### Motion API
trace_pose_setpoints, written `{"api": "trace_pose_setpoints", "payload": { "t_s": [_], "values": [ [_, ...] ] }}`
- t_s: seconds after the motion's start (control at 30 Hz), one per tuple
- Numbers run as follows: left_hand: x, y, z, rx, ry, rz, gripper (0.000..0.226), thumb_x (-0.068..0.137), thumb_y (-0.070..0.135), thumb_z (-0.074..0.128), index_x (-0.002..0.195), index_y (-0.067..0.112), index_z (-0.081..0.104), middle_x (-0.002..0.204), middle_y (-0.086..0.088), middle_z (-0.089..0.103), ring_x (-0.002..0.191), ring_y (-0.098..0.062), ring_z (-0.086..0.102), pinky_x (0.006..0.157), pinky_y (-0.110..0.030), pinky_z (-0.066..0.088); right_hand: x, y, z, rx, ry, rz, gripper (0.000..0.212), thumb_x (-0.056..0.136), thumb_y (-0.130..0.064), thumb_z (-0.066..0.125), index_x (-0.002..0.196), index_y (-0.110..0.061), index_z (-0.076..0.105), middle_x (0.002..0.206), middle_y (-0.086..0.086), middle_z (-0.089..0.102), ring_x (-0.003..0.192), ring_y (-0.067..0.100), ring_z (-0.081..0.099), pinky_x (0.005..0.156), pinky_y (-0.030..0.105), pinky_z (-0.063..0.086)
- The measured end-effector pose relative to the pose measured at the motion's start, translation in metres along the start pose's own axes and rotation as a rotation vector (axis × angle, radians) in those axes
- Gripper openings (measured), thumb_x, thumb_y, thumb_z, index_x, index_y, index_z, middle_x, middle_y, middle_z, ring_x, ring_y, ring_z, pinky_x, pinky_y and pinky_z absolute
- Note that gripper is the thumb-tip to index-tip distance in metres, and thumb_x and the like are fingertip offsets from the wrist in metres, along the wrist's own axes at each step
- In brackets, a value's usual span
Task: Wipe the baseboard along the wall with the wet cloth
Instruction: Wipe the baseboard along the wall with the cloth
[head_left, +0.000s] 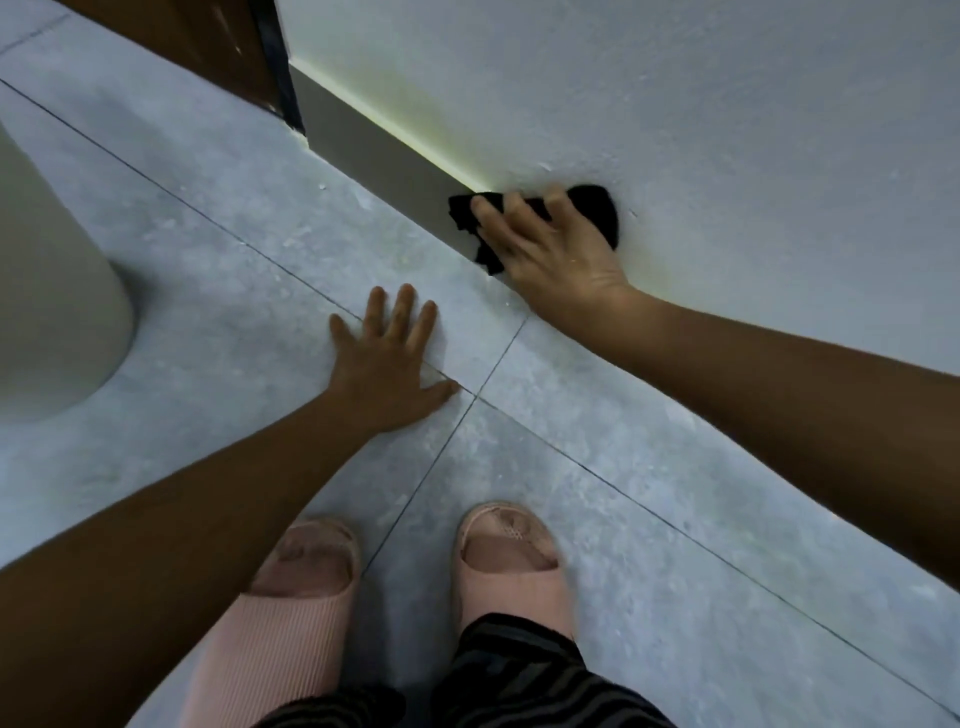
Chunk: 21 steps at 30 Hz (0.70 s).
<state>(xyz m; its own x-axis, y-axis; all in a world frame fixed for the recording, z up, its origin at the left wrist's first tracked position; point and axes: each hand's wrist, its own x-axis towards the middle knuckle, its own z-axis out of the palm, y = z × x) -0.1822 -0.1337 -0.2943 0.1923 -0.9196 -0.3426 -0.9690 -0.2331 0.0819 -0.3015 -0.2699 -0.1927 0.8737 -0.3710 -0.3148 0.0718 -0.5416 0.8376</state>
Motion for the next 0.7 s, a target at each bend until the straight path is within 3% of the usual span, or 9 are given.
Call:
{"api": "trace_pose_setpoints", "payload": {
  "t_s": [0.1,0.2,0.27,0.43,0.57,0.7],
  "values": [
    [-0.002,0.001,0.002,-0.001,0.008,-0.011,0.094,0.082,0.075,0.025,0.15,0.02,-0.01,0.16,-0.008,-0.015,0.146,-0.035,-0.012,0.109,-0.065,0.014,0.01,-0.009,0.002,-0.038,0.008,-0.022,0.055,0.098,-0.028,0.04,0.15,-0.015,0.029,0.159,0.006,0.001,0.14,0.024,0.017,0.088,0.05,0.009],
    [-0.002,0.004,0.004,-0.012,0.025,-0.035,0.092,0.083,0.073,0.024,0.15,0.019,-0.009,0.16,-0.009,-0.013,0.146,-0.034,-0.011,0.11,-0.064,0.009,-0.018,-0.02,0.018,-0.02,-0.059,-0.082,0.053,0.098,-0.026,0.038,0.149,-0.014,0.03,0.159,0.011,-0.004,0.141,0.027,0.014,0.103,0.052,0.017],
    [-0.003,0.009,0.005,-0.038,0.048,-0.03,0.087,0.088,0.067,0.024,0.15,0.016,-0.008,0.159,-0.013,-0.014,0.146,-0.032,-0.014,0.111,-0.063,0.002,-0.052,-0.029,0.033,-0.01,-0.119,-0.119,0.052,0.099,-0.022,0.037,0.149,-0.011,0.027,0.158,0.014,-0.01,0.141,0.029,0.011,0.107,0.046,0.023],
    [-0.003,0.043,0.007,-0.084,0.064,0.217,0.067,0.096,0.043,0.025,0.151,0.021,-0.005,0.159,-0.009,-0.017,0.146,-0.028,-0.015,0.113,-0.058,-0.004,-0.114,-0.031,0.055,-0.013,-0.187,-0.069,0.055,0.095,-0.02,0.042,0.149,-0.018,0.033,0.16,0.006,-0.006,0.141,0.025,0.018,0.095,0.048,0.012],
    [-0.004,0.067,0.013,-0.103,-0.041,0.224,0.075,0.092,0.06,0.022,0.15,0.025,-0.01,0.159,-0.005,-0.02,0.145,-0.028,-0.019,0.113,-0.06,-0.005,-0.087,-0.022,0.039,0.015,-0.042,0.068,0.054,0.09,-0.029,0.048,0.144,-0.026,0.043,0.159,-0.002,0.015,0.133,0.026,0.021,0.091,0.046,0.017],
    [-0.005,0.069,0.012,-0.078,-0.073,0.195,0.084,0.088,0.066,0.029,0.15,0.025,-0.013,0.158,-0.004,-0.022,0.145,-0.028,-0.02,0.113,-0.063,-0.003,-0.04,-0.023,0.025,-0.003,-0.01,-0.011,0.054,0.096,-0.022,0.042,0.148,-0.015,0.033,0.16,0.007,0.002,0.14,0.026,0.019,0.091,0.052,0.013]
  ]
}}
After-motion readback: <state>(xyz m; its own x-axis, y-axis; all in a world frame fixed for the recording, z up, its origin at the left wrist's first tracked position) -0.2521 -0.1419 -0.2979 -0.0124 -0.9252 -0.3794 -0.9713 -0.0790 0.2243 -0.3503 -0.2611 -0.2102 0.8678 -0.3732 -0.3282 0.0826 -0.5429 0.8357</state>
